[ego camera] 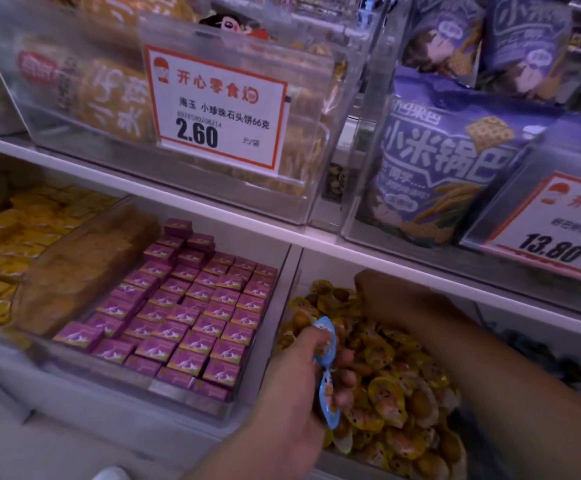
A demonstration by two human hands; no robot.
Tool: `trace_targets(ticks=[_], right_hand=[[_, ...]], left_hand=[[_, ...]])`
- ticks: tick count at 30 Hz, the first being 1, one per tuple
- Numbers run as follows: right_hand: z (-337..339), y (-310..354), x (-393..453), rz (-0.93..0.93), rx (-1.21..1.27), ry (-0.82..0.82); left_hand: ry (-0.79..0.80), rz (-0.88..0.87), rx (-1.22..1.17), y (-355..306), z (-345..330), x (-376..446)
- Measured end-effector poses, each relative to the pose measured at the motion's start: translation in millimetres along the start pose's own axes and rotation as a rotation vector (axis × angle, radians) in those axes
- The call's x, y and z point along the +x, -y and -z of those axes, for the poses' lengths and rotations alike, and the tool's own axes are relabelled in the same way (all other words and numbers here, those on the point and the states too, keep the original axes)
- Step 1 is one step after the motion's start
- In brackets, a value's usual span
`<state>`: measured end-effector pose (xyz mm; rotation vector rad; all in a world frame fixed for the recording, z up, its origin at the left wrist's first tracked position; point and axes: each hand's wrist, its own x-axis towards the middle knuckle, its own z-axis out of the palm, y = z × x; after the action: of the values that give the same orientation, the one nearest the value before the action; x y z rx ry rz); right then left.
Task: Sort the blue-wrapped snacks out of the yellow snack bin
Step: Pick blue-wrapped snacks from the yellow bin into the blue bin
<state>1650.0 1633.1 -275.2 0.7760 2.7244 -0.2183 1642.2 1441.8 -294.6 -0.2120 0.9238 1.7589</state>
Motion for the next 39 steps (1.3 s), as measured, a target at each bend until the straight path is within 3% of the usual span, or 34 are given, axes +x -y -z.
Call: trace_targets(ticks=[4, 7, 9, 13, 16, 23, 26, 30, 31, 33, 35, 37, 39], right_hand=[[-9, 17, 9, 0.153, 0.069, -0.14], [-26, 25, 27, 0.262, 0.034, -0.054], [-36, 22, 37, 0.225, -0.074, 0.015], [-47, 6, 50, 0.217, -0.212, -0.083], [-49, -3, 50, 0.235, -0.136, -0.168], [-57, 4, 45, 0.208, 0.031, -0.152], [-57, 6, 33, 0.183, 0.065, -0.294], [-27, 1, -15, -0.171, 0.554, -0.386], [-22, 0, -32, -0.245, 0.756, -0.433], [-22, 2, -70, -0.251, 1.41, -0.558], [-32, 18, -108, -0.205, 1.922, -0.393], [-45, 33, -128, -0.261, 2.1, -0.186], [-53, 38, -134, -0.292, 2.192, -0.139]], left_hand=[[-0.004, -0.014, 0.009, 1, 1, 3], [-0.006, -0.022, 0.012, 2, 3, 6], [0.001, -0.024, 0.005, 2, 3, 8], [-0.012, -0.01, -0.014, 2, 4, 11], [-0.003, -0.005, 0.009, 1, 5, 12], [0.047, 0.012, -0.014, 0, 4, 10], [0.032, -0.024, -0.002, 0, 2, 11], [0.007, -0.091, -0.041, 4, -3, 18], [-0.006, -0.123, -0.05, 6, -5, 20], [-0.059, -0.211, -0.051, 8, -9, 23], [-0.108, -0.314, -0.012, 13, -15, 25], [-0.175, -0.477, 0.153, 23, -22, 25], [-0.207, -0.739, 0.463, 39, -28, 23]])
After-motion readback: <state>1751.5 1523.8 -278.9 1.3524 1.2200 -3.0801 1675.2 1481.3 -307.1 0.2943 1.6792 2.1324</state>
